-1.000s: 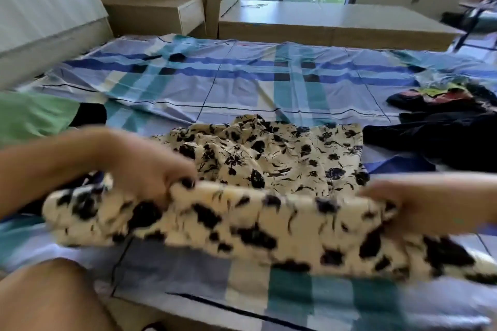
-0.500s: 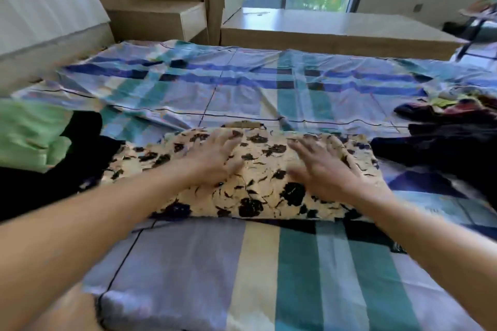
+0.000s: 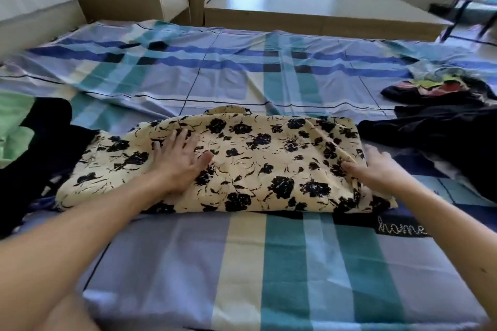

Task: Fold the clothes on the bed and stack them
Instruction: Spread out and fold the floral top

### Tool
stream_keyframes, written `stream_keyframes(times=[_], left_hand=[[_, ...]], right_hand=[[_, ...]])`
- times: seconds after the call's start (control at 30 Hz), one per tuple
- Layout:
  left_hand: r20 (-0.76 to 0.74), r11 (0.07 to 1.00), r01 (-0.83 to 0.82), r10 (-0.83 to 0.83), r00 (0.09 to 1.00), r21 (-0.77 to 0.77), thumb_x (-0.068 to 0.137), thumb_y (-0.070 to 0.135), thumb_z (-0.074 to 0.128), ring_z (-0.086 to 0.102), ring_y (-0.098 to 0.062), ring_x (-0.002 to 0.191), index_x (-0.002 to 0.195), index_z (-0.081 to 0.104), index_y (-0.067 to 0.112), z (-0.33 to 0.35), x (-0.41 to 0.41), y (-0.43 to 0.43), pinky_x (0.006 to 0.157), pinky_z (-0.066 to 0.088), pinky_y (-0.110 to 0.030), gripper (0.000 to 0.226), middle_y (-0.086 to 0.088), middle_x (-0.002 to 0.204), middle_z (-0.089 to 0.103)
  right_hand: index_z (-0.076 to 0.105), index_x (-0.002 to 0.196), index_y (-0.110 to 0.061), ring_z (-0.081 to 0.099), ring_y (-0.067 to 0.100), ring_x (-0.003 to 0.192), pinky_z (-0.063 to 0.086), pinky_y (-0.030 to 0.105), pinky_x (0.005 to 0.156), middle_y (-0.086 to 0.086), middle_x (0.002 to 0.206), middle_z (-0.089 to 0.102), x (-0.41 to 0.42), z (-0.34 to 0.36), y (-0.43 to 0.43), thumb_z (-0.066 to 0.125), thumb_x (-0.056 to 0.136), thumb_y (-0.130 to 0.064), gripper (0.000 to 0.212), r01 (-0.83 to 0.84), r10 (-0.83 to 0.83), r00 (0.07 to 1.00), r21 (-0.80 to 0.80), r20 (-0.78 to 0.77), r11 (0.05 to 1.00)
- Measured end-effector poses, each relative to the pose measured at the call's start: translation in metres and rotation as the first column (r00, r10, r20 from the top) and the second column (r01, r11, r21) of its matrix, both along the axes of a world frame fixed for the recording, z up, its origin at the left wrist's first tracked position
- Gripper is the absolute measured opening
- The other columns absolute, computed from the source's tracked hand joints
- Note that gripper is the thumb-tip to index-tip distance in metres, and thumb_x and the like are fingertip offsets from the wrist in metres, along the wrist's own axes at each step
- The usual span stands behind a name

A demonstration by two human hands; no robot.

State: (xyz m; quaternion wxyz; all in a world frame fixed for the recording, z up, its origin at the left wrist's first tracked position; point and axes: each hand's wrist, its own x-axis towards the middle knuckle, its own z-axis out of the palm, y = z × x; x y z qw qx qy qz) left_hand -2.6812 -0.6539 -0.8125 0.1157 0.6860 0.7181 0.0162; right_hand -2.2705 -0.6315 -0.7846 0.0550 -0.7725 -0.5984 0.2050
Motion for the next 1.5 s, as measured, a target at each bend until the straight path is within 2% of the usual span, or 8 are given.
stream_keyframes(times=[0.2, 0.5, 0.67, 0.83, 1.0, 1.13, 1.3, 1.5], left_hand=[[0.141, 0.918, 0.359, -0.383, 0.913, 0.168, 0.090, 0.074, 0.011, -0.014, -0.017, 0.152, 0.159, 0.009, 0.032, 0.016, 0.103, -0.020, 0.124, -0.008, -0.050, 0.081, 0.004, 0.167, -0.005], [0.074, 0.847, 0.531, -0.530, 0.845, 0.003, 0.091, 0.075, 0.006, -0.020, -0.017, 0.150, 0.155, 0.002, 0.043, -0.005, 0.166, -0.037, 0.121, -0.011, -0.056, 0.072, 0.006, 0.165, -0.010], [0.456, 0.892, 0.446, -0.368, 0.810, -0.071, 0.102, 0.060, 0.023, 0.011, -0.017, 0.153, 0.153, 0.034, 0.028, 0.029, 0.165, -0.034, 0.124, 0.005, -0.052, 0.061, 0.001, 0.165, 0.022], [0.956, 0.974, 0.200, 0.047, 0.289, -0.108, 0.088, 0.050, 0.064, 0.064, -0.014, 0.102, 0.131, 0.044, 0.018, 0.058, 0.144, -0.023, 0.092, 0.051, -0.032, 0.057, 0.000, 0.114, 0.065], [0.967, 0.950, 0.187, 0.256, 0.002, -0.252, 0.084, 0.053, 0.066, 0.067, -0.037, 0.108, 0.124, 0.061, 0.017, 0.063, 0.126, -0.017, 0.094, 0.055, -0.053, 0.054, -0.019, 0.121, 0.068], [0.919, 0.924, -0.042, 0.382, 0.098, -0.380, 0.104, 0.026, 0.050, 0.066, -0.020, 0.070, 0.106, 0.060, 0.008, 0.050, 0.131, -0.022, 0.060, 0.057, -0.035, 0.020, -0.011, 0.092, 0.069], [0.863, 0.879, -0.250, 0.459, 0.210, -0.407, 0.104, 0.022, 0.050, 0.067, -0.033, 0.100, 0.109, 0.047, 0.009, 0.036, 0.120, -0.012, 0.091, 0.057, -0.052, 0.014, -0.017, 0.112, 0.064], [0.793, 0.891, -0.329, 0.436, 0.426, -0.313, 0.103, 0.025, 0.051, 0.057, -0.020, 0.100, 0.153, 0.023, 0.008, 0.042, 0.103, 0.000, 0.089, 0.053, -0.039, 0.059, -0.004, 0.119, 0.049]], right_hand=[[0.054, 0.080, -0.015, 0.053, 0.014, 0.068, 0.039, 0.020, 0.049, -0.001, 0.077, 0.054, -0.005, 0.023, -0.014, 0.070, 0.091, -0.036, 0.029, 0.049, -0.067, 0.908, -0.054, -0.414, 0.997], [0.066, 0.113, 0.002, 0.071, 0.033, 0.075, 0.061, 0.050, 0.074, 0.021, 0.094, 0.074, -0.025, 0.025, 0.000, 0.074, 0.080, 0.002, 0.034, 0.131, -0.170, 0.684, -0.109, -0.709, 0.985], [0.066, 0.102, -0.009, 0.070, 0.028, 0.086, 0.058, 0.041, 0.083, 0.012, 0.094, 0.073, -0.061, 0.048, 0.007, 0.074, 0.081, -0.001, 0.024, -0.008, 0.062, 0.772, 0.087, -0.633, 0.996], [0.067, 0.109, -0.009, 0.070, 0.020, 0.083, 0.058, 0.025, 0.069, 0.011, 0.096, 0.073, -0.111, 0.069, -0.003, 0.070, 0.087, -0.006, 0.022, -0.196, 0.311, 0.733, 0.250, -0.604, 0.948], [0.059, 0.137, -0.017, 0.063, 0.016, 0.120, 0.052, 0.032, 0.101, 0.006, 0.125, 0.070, -0.136, 0.061, -0.013, 0.031, 0.108, -0.029, 0.042, -0.359, 0.386, 0.337, 0.262, -0.858, 0.896], [0.048, 0.145, -0.014, 0.056, 0.027, 0.130, 0.040, 0.046, 0.105, 0.014, 0.133, 0.064, -0.137, 0.034, -0.007, 0.019, 0.107, -0.039, 0.054, -0.392, 0.255, 0.169, 0.173, -0.952, 0.904], [0.057, 0.129, 0.001, 0.064, 0.038, 0.114, 0.049, 0.052, 0.101, 0.025, 0.117, 0.068, -0.126, 0.028, -0.001, 0.032, 0.103, -0.037, 0.052, -0.118, 0.270, 0.057, 0.263, -0.961, 0.958], [0.063, 0.113, -0.013, 0.065, 0.017, 0.103, 0.052, 0.037, 0.094, 0.006, 0.112, 0.067, -0.105, 0.022, 0.010, 0.053, 0.100, -0.014, 0.017, 0.012, 0.362, 0.597, 0.459, -0.716, 0.888]])
